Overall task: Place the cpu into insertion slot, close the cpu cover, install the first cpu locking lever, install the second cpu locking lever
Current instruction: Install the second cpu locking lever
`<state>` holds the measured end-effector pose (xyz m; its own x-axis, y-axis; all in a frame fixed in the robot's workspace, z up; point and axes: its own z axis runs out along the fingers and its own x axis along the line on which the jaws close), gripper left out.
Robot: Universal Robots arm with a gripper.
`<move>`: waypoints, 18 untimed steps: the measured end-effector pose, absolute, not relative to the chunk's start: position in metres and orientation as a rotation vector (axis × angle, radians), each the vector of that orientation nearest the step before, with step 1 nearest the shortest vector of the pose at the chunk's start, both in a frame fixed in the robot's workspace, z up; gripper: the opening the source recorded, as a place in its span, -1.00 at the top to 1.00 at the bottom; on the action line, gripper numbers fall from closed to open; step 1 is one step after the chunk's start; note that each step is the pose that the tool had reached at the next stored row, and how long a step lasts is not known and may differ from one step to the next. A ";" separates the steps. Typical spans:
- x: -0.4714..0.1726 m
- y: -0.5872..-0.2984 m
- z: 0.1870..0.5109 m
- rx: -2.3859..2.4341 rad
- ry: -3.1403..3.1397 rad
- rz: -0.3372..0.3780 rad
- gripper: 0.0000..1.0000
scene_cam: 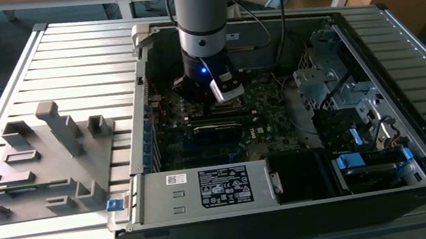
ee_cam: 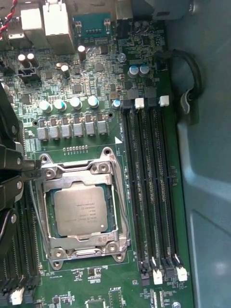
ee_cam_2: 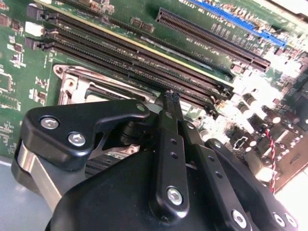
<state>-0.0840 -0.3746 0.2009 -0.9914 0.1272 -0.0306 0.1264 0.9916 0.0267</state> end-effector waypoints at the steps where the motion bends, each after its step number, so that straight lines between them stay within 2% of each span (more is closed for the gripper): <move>1: -0.084 -0.375 0.201 0.198 3.103 0.046 0.79; 14: -0.084 -0.375 0.200 0.198 3.104 0.069 0.79; 18: -0.085 -0.375 0.200 0.199 3.104 0.117 0.79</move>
<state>-0.0849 -0.3754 0.2001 -0.9914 0.1286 -0.0242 0.1264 0.9890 0.0768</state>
